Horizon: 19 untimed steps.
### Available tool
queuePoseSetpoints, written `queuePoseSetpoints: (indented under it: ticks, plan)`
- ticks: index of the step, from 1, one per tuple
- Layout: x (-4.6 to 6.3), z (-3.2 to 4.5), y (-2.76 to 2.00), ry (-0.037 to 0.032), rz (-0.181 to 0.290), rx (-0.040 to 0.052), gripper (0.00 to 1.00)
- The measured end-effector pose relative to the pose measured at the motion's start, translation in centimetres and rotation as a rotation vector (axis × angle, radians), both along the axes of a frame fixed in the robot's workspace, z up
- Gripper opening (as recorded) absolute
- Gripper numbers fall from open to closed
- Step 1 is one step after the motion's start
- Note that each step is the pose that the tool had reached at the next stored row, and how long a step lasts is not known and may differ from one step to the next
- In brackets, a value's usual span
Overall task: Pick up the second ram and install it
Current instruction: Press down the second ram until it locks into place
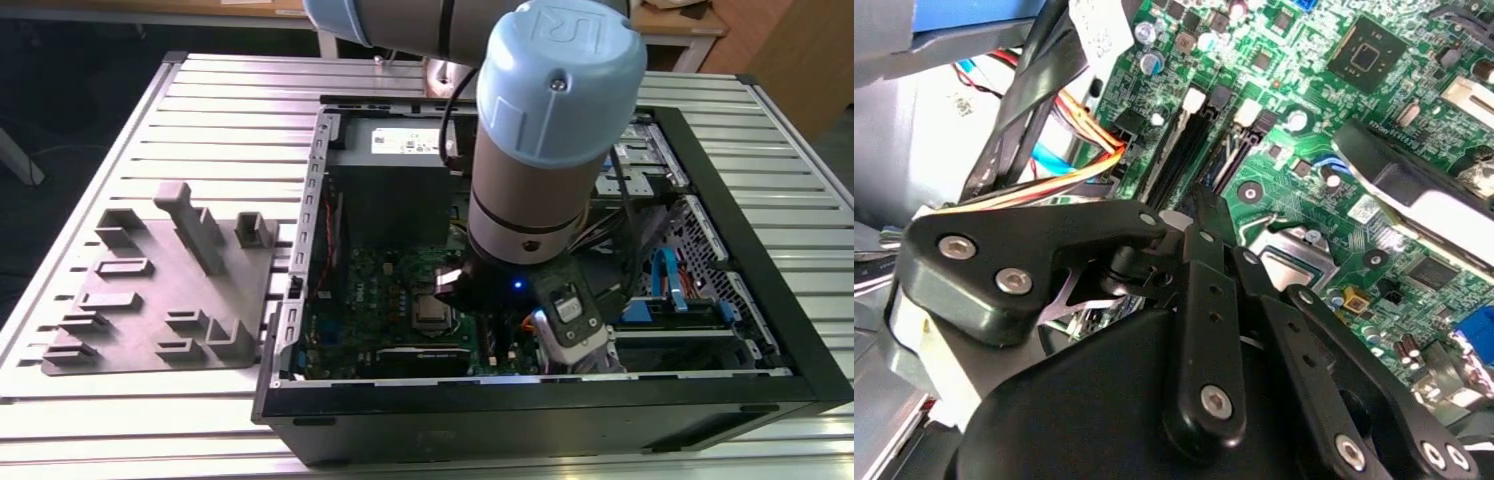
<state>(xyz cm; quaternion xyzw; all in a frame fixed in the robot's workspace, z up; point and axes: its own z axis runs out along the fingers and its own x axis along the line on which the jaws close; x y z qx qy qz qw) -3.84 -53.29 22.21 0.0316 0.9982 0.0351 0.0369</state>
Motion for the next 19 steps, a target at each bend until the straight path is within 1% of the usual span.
queuePoseSetpoints:
  ticks: [10, 19]
  plan:
    - [0.00, -0.42, 0.00, 0.0001, 0.000, -0.0003, 0.07]
    - [0.00, -0.54, -0.01, 0.0002, 0.000, -0.0007, 0.07]
